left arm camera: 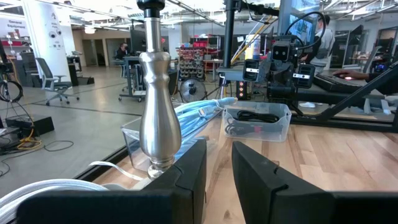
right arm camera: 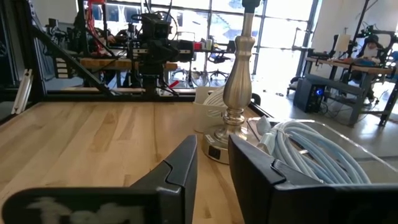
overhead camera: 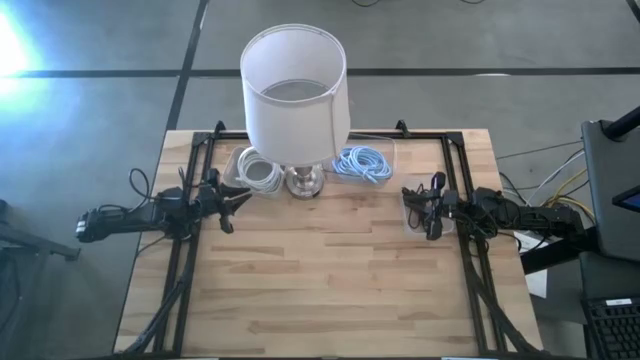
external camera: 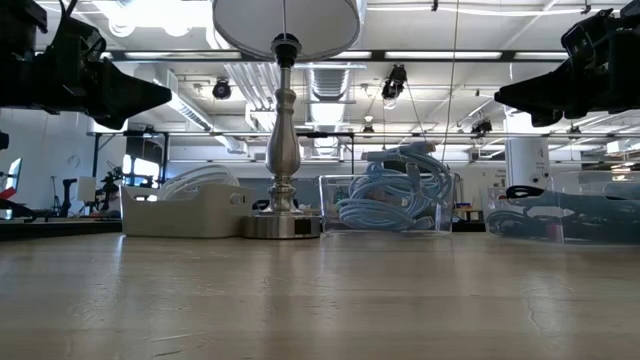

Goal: Pick & Place USB Port
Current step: Return to Home Position

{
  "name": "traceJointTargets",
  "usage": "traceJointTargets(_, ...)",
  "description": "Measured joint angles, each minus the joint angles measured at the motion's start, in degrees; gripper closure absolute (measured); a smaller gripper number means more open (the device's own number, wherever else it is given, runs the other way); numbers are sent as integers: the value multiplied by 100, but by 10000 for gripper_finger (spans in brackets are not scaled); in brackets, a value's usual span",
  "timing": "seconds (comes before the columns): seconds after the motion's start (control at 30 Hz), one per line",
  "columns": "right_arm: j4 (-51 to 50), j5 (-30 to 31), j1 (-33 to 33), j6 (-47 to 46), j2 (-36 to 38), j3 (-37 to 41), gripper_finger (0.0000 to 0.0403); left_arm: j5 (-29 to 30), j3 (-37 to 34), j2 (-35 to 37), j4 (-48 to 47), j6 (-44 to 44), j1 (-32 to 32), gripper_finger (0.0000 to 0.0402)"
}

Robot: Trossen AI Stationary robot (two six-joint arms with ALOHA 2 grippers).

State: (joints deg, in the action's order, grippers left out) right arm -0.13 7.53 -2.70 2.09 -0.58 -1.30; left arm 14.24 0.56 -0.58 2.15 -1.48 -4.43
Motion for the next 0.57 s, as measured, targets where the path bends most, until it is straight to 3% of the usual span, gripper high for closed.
traceJointTargets(0.57, 0, 0, 7, -1, 0, 0, 330, 2, 0, 1, 0, 1, 0, 321)
